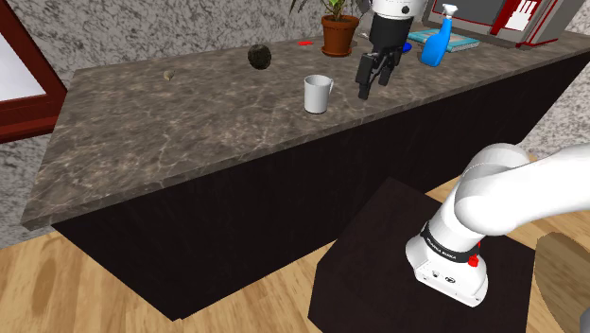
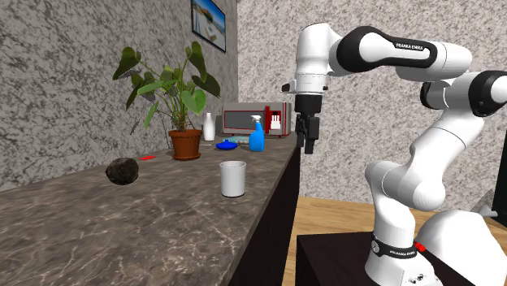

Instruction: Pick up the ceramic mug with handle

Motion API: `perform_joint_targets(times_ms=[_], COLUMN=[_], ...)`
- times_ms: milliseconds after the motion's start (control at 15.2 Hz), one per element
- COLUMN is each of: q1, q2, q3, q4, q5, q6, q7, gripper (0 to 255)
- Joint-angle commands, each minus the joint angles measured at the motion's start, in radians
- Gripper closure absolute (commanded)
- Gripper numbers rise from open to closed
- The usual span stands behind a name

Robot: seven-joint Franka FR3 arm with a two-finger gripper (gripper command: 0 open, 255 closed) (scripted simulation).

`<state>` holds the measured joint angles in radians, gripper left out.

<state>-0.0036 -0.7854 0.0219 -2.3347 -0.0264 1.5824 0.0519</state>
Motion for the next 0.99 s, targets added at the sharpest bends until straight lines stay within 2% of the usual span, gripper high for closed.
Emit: perform_joint_targets(times_ms=[0, 462, 924], q1=[0.0, -0.015, -0.027], q2=[0.0, 0.257, 0.518], q3=[0.0, -0.007, -0.013], q4=[0.0, 0.126, 0.314], q5=[0.0, -0.024, -0.047], q6=[0.0, 0.149, 0.24], q7=[0.0, -0.003, -0.003], gripper=[0, 0, 0])
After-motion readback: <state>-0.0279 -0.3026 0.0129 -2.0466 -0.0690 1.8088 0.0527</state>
